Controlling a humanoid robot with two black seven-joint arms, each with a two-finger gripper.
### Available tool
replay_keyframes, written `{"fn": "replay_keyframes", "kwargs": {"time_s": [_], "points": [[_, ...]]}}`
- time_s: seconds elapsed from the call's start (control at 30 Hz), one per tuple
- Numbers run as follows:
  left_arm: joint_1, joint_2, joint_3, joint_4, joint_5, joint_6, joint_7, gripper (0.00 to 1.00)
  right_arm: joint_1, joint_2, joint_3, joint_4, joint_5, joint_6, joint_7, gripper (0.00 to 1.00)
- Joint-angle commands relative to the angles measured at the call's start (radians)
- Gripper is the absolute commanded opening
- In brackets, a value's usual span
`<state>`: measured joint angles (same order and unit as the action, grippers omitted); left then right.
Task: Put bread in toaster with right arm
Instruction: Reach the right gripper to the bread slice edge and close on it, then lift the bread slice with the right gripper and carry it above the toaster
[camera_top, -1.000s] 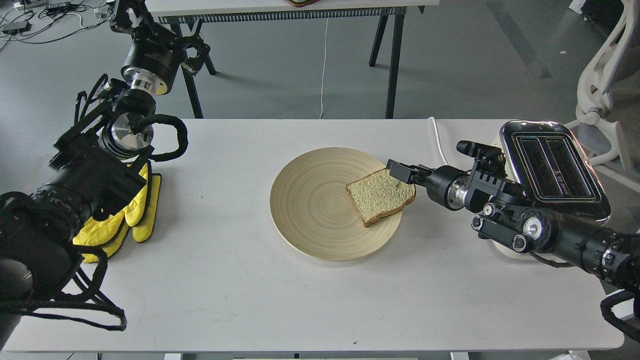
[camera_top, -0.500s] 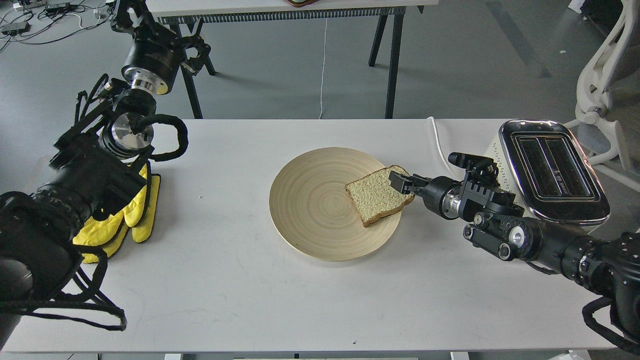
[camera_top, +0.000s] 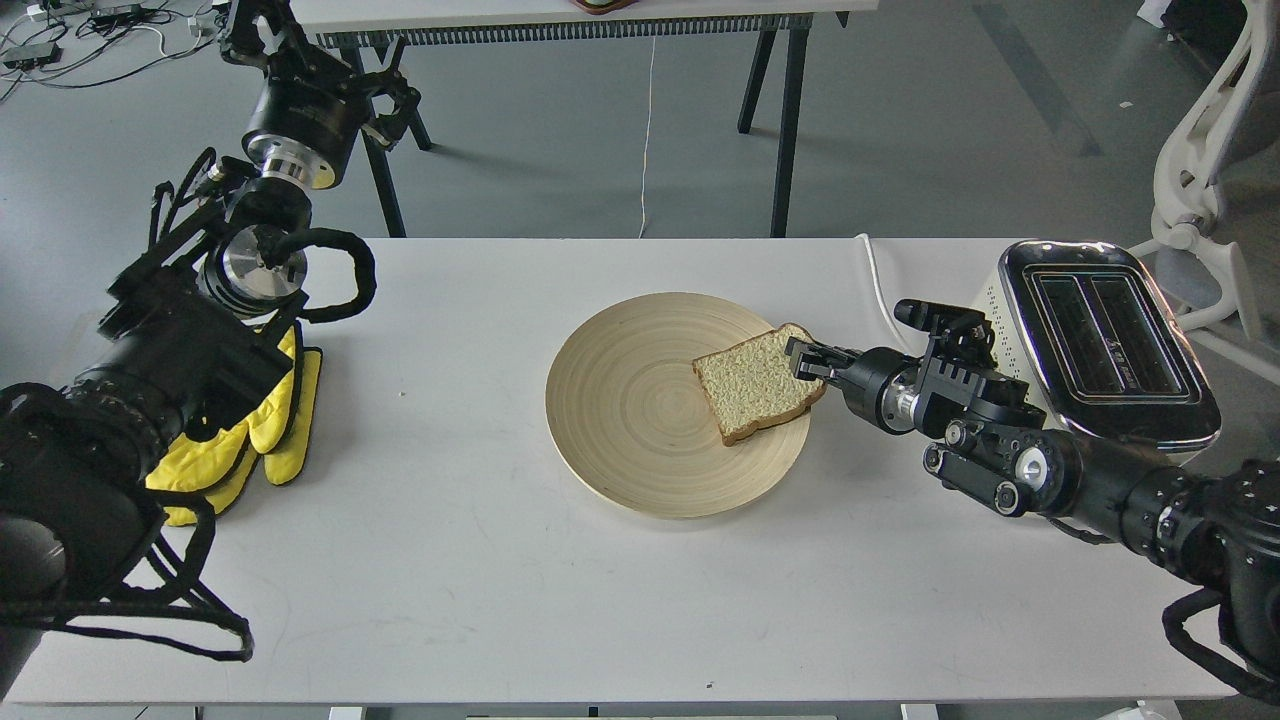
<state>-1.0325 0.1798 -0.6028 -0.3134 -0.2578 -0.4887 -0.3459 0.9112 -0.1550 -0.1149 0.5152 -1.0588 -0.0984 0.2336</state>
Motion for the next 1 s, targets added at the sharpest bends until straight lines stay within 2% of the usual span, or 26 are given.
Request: {"fn": "replay_keyframes", "kwargs": {"time_s": [0.0, 0.17, 0.33, 0.37, 0.5, 0.87, 0.97], "points": [[0.000, 0.000, 0.000, -0.001, -0.001, 0.000, -0.001, 1.00, 0.005, 0.000, 0.007, 0.002, 0.000, -0.004, -0.002, 0.06], [0.000, 0.000, 0.000, -0.001, -0.001, 0.000, -0.001, 1.00, 0.015, 0.000, 0.012, 0.028, 0.006, -0.035, 0.000, 0.02], [0.000, 0.000, 0.000, -0.001, -0.001, 0.000, -0.001, 1.00, 0.066, -0.056, 0.053, 0.136, 0.008, -0.038, -0.008, 0.01], [0.000, 0.000, 0.000, -0.001, -0.001, 0.000, -0.001, 1.00, 0.080, -0.092, 0.070, 0.172, 0.008, -0.035, -0.022, 0.01], [0.002, -0.002, 0.000, -0.001, -0.001, 0.000, -0.001, 1.00, 0.167, -0.219, 0.073, 0.304, 0.006, -0.032, -0.132, 0.00], [0.002, 0.000, 0.000, -0.001, -0.001, 0.000, -0.001, 1.00, 0.397, -0.693, 0.069, 0.633, -0.007, -0.011, -0.177, 0.01], [0.002, -0.002, 0.000, -0.001, -0.001, 0.000, -0.001, 1.00, 0.429, -0.810, 0.067, 0.735, -0.035, 0.034, -0.220, 0.01]]}}
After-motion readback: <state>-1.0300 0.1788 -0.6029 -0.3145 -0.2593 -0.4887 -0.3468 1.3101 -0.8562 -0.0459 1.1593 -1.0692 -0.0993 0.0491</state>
